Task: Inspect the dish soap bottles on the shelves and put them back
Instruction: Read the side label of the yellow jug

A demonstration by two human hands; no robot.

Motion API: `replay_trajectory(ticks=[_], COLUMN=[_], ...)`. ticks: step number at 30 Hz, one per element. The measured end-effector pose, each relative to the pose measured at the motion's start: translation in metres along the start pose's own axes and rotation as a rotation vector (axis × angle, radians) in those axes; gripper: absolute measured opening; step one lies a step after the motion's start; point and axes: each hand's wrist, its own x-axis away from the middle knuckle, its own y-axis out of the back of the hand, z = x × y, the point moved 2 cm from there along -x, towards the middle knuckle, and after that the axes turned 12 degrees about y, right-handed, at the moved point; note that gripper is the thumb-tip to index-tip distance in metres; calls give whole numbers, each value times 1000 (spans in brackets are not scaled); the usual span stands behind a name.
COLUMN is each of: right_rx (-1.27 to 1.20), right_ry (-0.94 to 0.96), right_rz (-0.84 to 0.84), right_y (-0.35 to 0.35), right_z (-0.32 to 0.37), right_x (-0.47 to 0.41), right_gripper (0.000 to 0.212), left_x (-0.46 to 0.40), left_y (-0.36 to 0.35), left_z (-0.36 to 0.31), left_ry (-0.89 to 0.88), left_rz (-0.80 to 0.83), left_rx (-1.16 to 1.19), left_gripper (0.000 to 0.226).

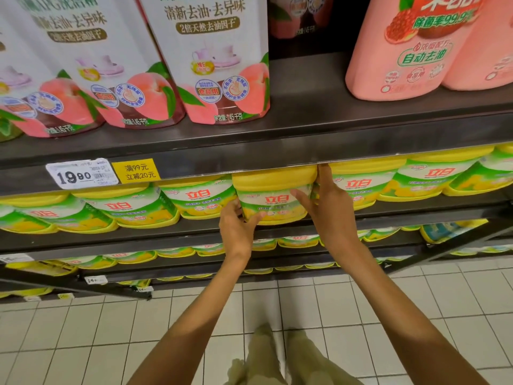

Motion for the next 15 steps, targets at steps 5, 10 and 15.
replay_trajectory(ticks=[5, 10, 15], right_rx=[150, 187, 184], right_ry=[-20, 28, 37], right_rz=[13, -38, -81], right_y=[-4, -9, -10], right_z=[2, 5, 7], right_x=[-7, -8, -8], right_gripper=[65, 61, 60], left_x=[-2, -3, -3], left_y=[-7, -12, -9], left_z=[-3, -3, -7], left_ry=[31, 40, -1], left_rz=[-39, -70, -68], left_rx=[74, 97, 71], left_gripper=[37, 41, 41])
